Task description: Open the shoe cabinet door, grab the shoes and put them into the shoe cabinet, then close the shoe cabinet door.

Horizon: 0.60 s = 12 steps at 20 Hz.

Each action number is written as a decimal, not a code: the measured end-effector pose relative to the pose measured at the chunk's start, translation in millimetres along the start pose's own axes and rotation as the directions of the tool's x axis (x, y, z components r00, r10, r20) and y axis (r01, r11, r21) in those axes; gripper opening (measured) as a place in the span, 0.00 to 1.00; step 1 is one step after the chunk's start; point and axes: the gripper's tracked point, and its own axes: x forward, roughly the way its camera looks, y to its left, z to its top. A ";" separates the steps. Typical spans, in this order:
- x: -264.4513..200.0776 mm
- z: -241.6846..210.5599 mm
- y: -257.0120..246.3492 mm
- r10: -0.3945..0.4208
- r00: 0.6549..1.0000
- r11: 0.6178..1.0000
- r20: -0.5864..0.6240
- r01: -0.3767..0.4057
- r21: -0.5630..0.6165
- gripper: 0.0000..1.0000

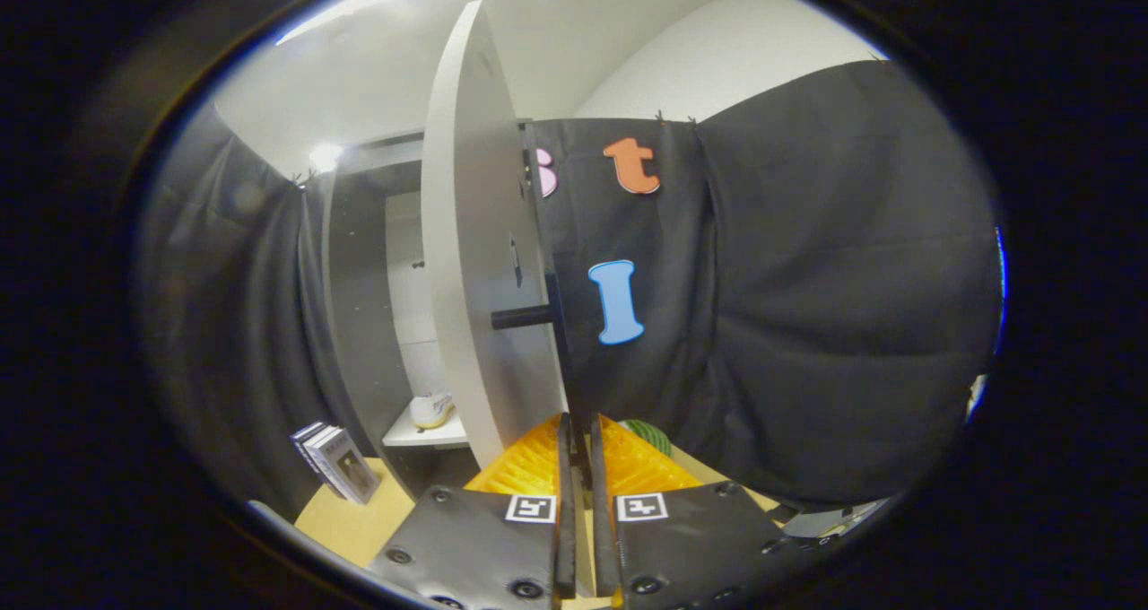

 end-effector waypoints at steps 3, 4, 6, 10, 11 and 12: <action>-4.9 4.4 -19.4 -0.043 0.999 0.999 0.015 0.043 0.013 0.10; -7.1 7.1 -26.5 -0.059 0.998 0.998 0.022 0.058 0.017 0.10; -11.5 10.1 -41.1 -0.089 0.996 0.996 0.033 0.088 0.025 0.10; -23.5 24.0 -51.8 -0.104 0.992 0.993 0.078 0.099 0.059 0.10; -27.8 24.6 -54.3 -0.106 0.991 0.993 0.087 0.101 0.060 0.10; -29.9 25.5 -52.7 -0.098 0.991 0.994 0.094 0.093 0.057 0.10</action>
